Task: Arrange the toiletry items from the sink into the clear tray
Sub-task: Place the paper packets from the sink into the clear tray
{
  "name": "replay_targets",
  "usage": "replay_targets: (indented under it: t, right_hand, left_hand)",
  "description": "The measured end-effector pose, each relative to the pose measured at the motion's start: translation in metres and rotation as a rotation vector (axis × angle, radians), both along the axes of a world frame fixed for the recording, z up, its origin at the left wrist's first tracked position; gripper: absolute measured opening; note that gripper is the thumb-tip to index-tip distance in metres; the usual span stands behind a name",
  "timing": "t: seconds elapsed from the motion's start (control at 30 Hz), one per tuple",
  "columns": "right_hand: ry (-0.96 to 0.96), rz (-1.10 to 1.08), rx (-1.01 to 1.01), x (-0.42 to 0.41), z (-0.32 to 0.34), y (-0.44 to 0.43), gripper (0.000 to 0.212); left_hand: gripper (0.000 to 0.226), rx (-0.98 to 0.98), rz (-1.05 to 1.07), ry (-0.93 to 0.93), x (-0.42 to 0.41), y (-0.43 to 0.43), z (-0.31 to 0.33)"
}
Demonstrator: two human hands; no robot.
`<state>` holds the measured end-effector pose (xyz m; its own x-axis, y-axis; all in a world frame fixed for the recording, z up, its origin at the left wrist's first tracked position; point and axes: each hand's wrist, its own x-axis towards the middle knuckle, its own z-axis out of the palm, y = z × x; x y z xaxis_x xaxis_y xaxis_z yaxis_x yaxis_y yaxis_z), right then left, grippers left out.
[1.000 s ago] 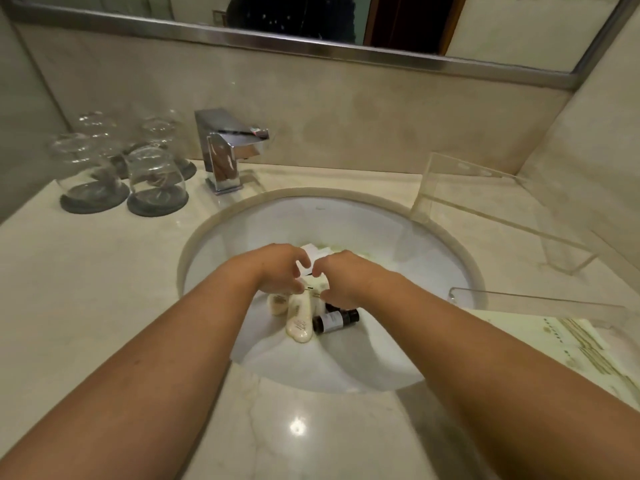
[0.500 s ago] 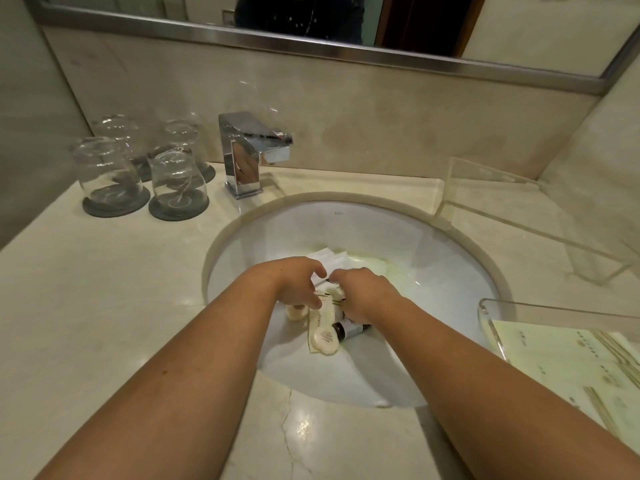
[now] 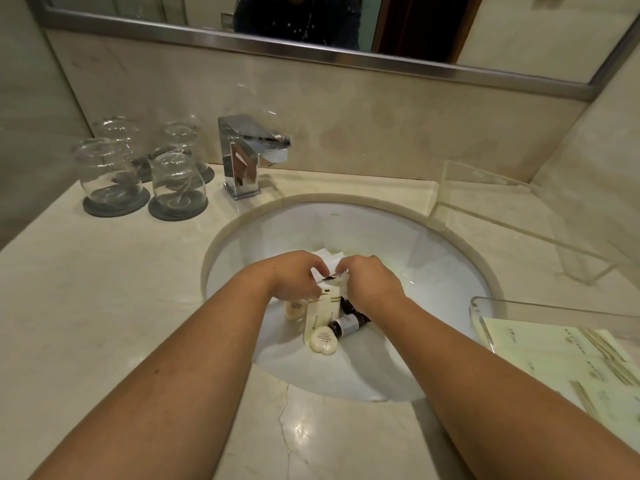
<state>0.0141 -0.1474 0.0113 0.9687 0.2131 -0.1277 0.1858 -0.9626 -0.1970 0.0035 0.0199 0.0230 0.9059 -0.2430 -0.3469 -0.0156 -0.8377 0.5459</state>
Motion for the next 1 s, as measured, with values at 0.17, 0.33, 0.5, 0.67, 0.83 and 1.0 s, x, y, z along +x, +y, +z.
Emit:
replay_targets:
  t: [0.17, 0.33, 0.5, 0.67, 0.83, 1.0]
  right_hand:
    - [-0.13, -0.109, 0.158, -0.003, 0.02, -0.008, 0.051]
    - [-0.241, -0.119, 0.347, -0.009, 0.051, -0.028, 0.045]
    - [-0.321, -0.123, 0.573, -0.037, 0.084, -0.062, 0.033]
    - [-0.401, -0.103, 0.742, -0.07, 0.105, -0.096, 0.031]
    - [-0.483, -0.118, 0.834, -0.1, 0.114, -0.137, 0.033]
    - [-0.502, -0.198, 0.907, -0.127, 0.117, -0.187, 0.035]
  left_hand:
    - [0.042, -0.257, 0.081, -0.068, -0.009, -0.003, 0.013]
    - [0.043, -0.446, 0.153, -0.176, -0.018, -0.006, 0.035]
    - [0.044, -0.581, 0.179, -0.251, -0.035, -0.014, 0.059]
    - [0.039, -0.783, 0.216, -0.265, -0.057, -0.034, 0.08]
    - [0.043, -0.856, 0.174, -0.3, -0.082, -0.071, 0.096]
    - [0.047, -0.882, 0.115, -0.339, -0.098, -0.112, 0.104]
